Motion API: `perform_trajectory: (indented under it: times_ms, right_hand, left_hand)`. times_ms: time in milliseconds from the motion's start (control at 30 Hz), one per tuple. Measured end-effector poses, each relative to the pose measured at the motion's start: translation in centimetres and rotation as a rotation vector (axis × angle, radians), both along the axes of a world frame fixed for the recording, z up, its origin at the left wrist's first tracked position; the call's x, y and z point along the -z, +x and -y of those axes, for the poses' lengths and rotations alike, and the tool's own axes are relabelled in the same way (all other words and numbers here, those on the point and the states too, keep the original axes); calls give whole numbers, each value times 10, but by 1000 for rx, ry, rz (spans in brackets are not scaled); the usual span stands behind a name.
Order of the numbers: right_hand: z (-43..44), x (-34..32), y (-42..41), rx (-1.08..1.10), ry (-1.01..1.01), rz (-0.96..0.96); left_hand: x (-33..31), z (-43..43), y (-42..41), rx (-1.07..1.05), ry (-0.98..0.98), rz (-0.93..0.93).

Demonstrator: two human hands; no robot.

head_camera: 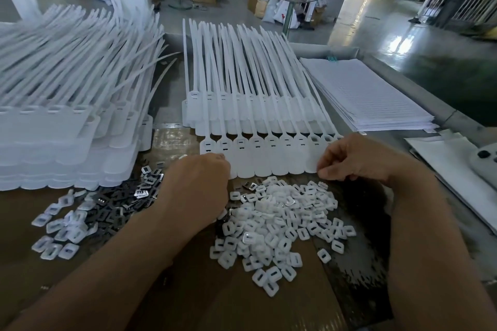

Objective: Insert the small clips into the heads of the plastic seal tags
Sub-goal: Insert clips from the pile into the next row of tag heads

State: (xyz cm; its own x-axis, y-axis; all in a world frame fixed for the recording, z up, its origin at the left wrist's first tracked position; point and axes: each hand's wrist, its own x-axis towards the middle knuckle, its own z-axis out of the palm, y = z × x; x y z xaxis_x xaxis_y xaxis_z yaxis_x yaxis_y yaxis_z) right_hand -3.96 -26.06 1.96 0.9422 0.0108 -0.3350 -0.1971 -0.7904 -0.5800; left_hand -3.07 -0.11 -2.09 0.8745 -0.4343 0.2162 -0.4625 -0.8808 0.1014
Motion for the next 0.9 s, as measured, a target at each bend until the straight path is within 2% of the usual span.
perform_trajectory:
  times_ms: [133,433,767,900]
  right_hand:
    - [-2,-1,-1,-63,-46,-57]
    - [-4,-1,-1,-105,-79,-58]
    - [3,-2,-3,-20,201,33]
    - [5,-2,-3,-5,239,56]
  left_hand:
    - [1,0,2,17,29,-3]
    - [0,2,1,10,33,-2]
    - [1,1,1,8,22,-3]
    - [1,2,0,4,6,0]
